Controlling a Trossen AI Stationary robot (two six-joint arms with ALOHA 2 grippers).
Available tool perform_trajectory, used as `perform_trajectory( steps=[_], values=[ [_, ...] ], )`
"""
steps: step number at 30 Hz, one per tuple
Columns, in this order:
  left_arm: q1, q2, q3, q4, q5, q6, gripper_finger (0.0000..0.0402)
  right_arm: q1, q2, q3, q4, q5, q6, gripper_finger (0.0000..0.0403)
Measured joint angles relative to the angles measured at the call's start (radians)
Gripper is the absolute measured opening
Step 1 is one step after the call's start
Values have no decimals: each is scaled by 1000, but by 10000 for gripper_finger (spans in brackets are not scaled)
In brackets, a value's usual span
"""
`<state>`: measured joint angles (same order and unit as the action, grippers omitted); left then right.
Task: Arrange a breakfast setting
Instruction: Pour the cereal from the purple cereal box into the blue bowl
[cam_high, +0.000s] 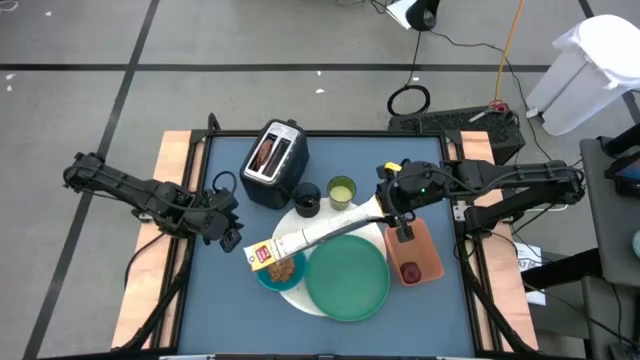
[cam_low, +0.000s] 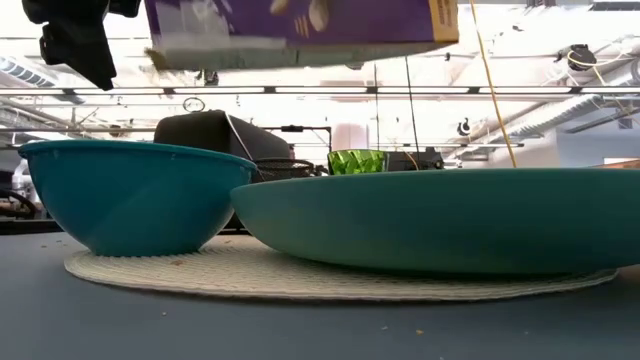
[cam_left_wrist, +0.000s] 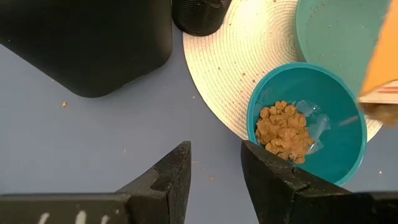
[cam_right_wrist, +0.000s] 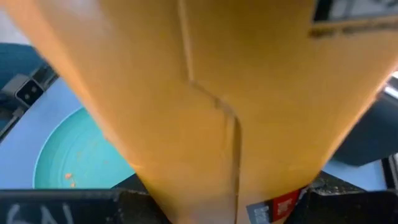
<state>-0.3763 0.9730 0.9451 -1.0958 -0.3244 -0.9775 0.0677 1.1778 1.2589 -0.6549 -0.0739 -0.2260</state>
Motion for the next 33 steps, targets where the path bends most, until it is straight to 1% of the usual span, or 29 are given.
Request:
perform_trajectory(
  steps=[5, 8, 15, 22, 26, 33],
  values=[
    [0, 0, 0, 0, 0, 0, 145, 0, 18, -39, -30, 0, 7, 167],
    [0, 0, 0, 0, 0, 0, 145, 0, 25, -61, -11, 0, 13, 167],
    [0, 1, 0, 0, 0, 0, 145, 0, 26, -56, 24, -1, 8, 167],
    [0, 1, 0, 0, 0, 0, 145, 0, 48, -63, -8, -1, 6, 167],
    [0, 1, 0, 0, 0, 0, 145, 1, 42, -50, 30, -2, 5, 167],
    [0, 1, 0, 0, 0, 4, 145, 1, 60, -70, 9, -1, 6, 167]
  ],
)
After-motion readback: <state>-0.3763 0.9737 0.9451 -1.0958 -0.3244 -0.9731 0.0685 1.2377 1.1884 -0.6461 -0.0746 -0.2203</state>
